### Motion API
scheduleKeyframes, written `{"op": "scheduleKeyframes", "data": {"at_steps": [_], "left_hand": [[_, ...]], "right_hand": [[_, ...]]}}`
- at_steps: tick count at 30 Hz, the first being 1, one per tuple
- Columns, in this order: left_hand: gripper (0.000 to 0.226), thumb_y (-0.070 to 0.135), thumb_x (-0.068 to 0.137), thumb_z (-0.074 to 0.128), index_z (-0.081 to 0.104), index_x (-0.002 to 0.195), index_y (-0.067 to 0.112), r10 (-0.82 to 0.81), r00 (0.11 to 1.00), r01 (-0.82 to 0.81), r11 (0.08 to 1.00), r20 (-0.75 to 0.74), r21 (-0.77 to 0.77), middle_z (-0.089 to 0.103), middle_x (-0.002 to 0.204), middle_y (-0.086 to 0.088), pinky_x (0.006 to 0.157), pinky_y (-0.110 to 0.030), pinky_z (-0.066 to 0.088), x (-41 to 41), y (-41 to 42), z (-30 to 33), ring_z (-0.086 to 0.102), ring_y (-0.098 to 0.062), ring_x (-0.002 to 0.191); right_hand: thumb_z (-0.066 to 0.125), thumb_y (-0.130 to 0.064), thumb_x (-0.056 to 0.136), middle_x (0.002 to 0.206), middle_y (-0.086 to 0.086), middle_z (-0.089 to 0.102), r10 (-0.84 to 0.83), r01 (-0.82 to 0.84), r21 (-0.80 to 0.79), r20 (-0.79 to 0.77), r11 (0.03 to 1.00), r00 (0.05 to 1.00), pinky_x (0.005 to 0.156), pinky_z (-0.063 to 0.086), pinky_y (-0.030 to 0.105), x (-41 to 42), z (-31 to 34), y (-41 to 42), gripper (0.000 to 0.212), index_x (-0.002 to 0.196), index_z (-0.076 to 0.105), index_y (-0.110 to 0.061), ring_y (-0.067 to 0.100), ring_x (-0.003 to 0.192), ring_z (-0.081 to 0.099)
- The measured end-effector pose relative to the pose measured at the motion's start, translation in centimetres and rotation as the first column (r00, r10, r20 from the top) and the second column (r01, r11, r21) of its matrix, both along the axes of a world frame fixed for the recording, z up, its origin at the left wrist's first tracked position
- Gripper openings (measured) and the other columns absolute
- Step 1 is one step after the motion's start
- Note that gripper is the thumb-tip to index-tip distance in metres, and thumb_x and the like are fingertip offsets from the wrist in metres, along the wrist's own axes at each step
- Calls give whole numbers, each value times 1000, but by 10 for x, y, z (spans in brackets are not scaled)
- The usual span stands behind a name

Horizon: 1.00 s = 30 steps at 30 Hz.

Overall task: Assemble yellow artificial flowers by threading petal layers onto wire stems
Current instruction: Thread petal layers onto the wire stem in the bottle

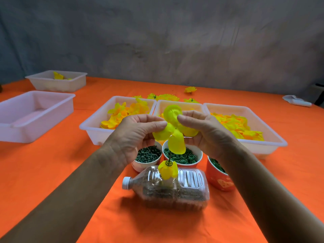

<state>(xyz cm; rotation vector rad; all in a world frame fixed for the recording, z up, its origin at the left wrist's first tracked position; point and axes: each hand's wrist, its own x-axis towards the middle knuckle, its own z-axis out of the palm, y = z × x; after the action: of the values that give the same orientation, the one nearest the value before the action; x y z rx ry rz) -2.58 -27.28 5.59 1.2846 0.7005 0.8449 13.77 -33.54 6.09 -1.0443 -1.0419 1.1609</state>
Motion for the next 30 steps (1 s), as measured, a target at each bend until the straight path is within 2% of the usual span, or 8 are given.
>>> {"op": "scheduleKeyframes", "data": {"at_steps": [4,8,12,16,18,21,26,30], "left_hand": [[21,18,55,71,67,74,13,-23,1000,23,999,10,-46,66,57,1,41,-15,43,-3,-2,-6,57,-7,47],[22,18,55,71,68,76,13,-32,999,32,998,-4,-60,67,60,-1,41,-15,43,-5,-2,-9,59,-9,50],[9,13,70,72,69,78,15,-27,999,26,999,-41,-22,68,65,0,46,-18,45,-5,0,-8,61,-11,56],[44,37,44,79,69,82,18,-9,995,16,998,-103,66,70,70,4,52,-24,45,-3,-3,-5,63,-10,61],[53,31,42,79,69,91,12,-8,994,17,997,-110,75,71,77,-2,60,-28,49,-1,-4,-3,65,-15,66],[48,18,43,77,68,89,7,-20,995,24,999,-101,34,70,75,-6,69,-32,53,1,-3,-1,65,-20,67],[29,3,53,75,65,79,9,-72,993,66,996,-94,-65,69,66,-4,51,-25,54,3,2,6,65,-15,55],[22,-3,71,70,63,61,15,-51,994,38,992,-102,-119,65,53,3,38,-19,46,5,7,9,61,-9,43]], "right_hand": [[72,-3,56,81,11,72,5,-6,-34,-21,999,1000,59,58,33,0,-7,-7,32,86,62,-9,21,69,71],[73,-3,54,84,13,72,-18,19,-50,14,999,1000,68,60,40,-2,-9,-9,30,81,63,-11,23,70,70],[72,-1,53,79,13,72,-41,42,-79,12,996,999,65,60,37,-4,-8,-7,34,83,61,-9,23,67,70],[73,-2,53,78,11,72,-38,42,-104,40,994,998,66,60,34,-8,-5,-6,35,87,62,-7,21,67,71],[74,-4,53,82,13,72,-31,41,-126,75,991,997,70,60,36,-7,-3,-6,37,88,62,-7,23,71,70],[74,-6,51,80,11,71,-19,38,-177,108,984,994,70,58,37,-6,0,-5,34,83,64,-9,22,69,69],[73,-3,54,65,4,68,-11,45,-225,148,973,989,51,54,25,-6,11,1,23,74,63,-11,15,57,67],[70,4,70,61,1,67,-22,74,-274,187,959,982,49,53,22,-7,19,6,19,75,61,-12,13,53,65]]}}
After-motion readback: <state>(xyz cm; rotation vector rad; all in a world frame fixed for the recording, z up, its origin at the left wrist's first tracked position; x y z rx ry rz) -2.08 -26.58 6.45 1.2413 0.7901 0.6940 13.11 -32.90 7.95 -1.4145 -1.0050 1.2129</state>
